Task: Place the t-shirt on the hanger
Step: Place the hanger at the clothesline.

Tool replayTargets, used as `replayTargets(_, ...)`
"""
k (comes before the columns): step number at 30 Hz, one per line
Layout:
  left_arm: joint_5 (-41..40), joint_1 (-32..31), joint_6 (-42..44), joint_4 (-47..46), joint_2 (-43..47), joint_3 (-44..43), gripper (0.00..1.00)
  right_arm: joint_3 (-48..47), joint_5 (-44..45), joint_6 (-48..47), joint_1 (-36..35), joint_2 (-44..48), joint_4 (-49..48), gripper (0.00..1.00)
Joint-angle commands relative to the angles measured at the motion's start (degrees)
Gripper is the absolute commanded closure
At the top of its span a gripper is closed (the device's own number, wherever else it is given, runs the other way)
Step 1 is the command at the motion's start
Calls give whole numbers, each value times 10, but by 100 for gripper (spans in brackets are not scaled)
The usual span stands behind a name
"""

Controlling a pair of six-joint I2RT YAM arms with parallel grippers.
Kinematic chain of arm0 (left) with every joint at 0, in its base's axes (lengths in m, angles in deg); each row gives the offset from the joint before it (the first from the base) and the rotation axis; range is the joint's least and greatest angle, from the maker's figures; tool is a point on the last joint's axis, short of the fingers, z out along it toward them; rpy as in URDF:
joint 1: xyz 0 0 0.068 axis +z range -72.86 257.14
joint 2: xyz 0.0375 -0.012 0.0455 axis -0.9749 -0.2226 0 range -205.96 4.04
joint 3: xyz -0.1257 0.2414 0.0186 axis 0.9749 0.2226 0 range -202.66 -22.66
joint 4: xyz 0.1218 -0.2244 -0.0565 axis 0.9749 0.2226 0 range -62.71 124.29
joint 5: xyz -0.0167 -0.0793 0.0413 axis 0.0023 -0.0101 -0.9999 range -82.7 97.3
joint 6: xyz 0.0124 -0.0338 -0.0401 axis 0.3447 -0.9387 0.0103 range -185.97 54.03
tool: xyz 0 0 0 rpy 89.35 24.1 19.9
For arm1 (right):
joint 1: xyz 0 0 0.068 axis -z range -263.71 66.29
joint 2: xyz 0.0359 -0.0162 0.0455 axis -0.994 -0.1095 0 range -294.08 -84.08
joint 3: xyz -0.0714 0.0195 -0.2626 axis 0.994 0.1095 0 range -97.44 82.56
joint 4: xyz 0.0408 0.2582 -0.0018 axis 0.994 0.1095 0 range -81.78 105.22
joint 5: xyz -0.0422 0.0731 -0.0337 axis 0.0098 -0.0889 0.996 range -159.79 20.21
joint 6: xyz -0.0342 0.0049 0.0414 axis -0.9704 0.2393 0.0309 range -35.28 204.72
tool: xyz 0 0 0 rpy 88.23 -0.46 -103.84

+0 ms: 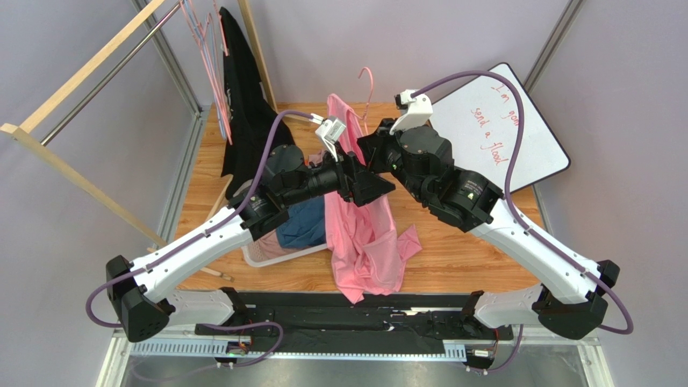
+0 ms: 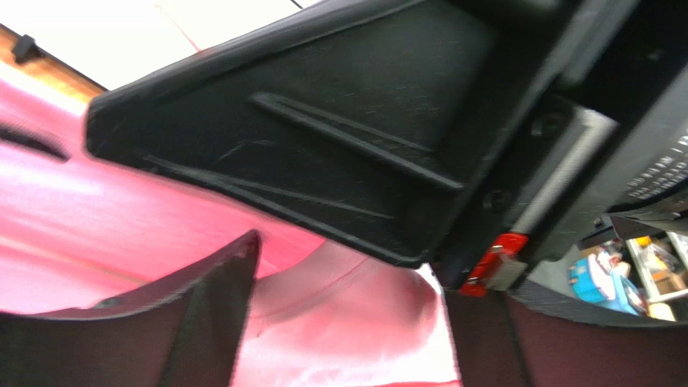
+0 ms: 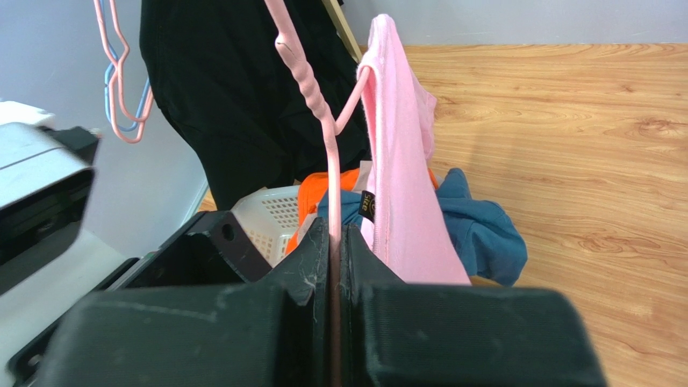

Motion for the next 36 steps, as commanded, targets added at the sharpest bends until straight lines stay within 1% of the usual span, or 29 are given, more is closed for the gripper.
replayTargets(1, 14, -4, 52, -69, -3, -3, 29, 5, -1, -17, -2, 5, -53, 100)
replayTargets(2, 18, -4, 57, -76, -1, 4, 38, 7, -11, -16, -2, 3, -55, 100)
replayTargets(3, 28, -4, 64, -83, -1, 6, 44, 8, -19, -18, -2, 4, -53, 100)
replayTargets(5, 66, -4, 83, -97, -3, 12, 61, 14, -43, -19, -3, 8, -54, 100)
replayTargets(6, 74, -4, 84, -98, -3, 12, 65, 19, -48, -18, -2, 9, -54, 100)
replayTargets(10, 73, -2, 76, -106, 0, 22, 73, 30, -55, -13, -2, 15, -64, 100)
replayTargets(11, 73, -1, 70, -109, 1, 24, 83, 29, -61, -12, -1, 15, -65, 100)
replayTargets(13, 63, 0, 52, -99, 4, 19, 97, 27, -63, -12, -1, 16, -67, 100)
replayTargets(14, 56, 2, 45, -88, 6, 16, 100, 25, -67, -12, -2, 14, -68, 100)
replayTargets(15, 45, 5, 37, -73, 9, 13, 100, 20, -70, -12, 0, 14, -69, 100)
replayTargets(18, 31, 21, -1, -46, 17, 4, 100, 14, -73, -21, 1, 18, -69, 78)
replayTargets(19, 29, 24, -16, -34, 20, -8, 100, 12, -71, -22, 2, 19, -69, 62)
replayTargets(21, 23, 33, -31, -13, 23, -16, 100, 7, -71, -32, 4, 29, -65, 42)
replayTargets(22, 21, 34, -42, -9, 23, -26, 100, 3, -70, -38, 4, 33, -64, 25)
replayTargets(24, 14, 36, -40, 6, 18, -47, 100, -2, -59, -50, 6, 44, -61, 13)
replayTargets(25, 14, 37, -36, 10, 14, -74, 100, -6, -54, -63, 7, 56, -60, 3)
replayTargets(26, 14, 39, -33, 14, 8, -90, 100, -13, -47, -72, 10, 62, -59, 0)
replayTargets(28, 13, 43, -31, 30, -18, -141, 100, -19, -38, -98, 18, 82, -55, 0)
replayTargets(30, 22, 46, -31, 30, -48, -175, 100, -26, -10, -116, 25, 97, -52, 0)
replayTargets(31, 21, 49, -26, 31, -61, -213, 100, -27, -1, -137, 27, 105, -52, 0)
replayTargets(32, 23, 50, -21, 31, -72, -233, 100, -27, 12, -147, 30, 122, -52, 0)
replayTargets(33, 22, 52, -17, 43, -98, -254, 100, -26, 20, -158, 35, 130, -53, 0)
replayTargets(34, 23, 55, -9, 44, -113, -300, 100, -24, 27, -166, 39, 137, -54, 0)
replayTargets(36, 28, 59, 4, 39, -162, -349, 100, -20, 45, -186, 49, 162, -53, 0)
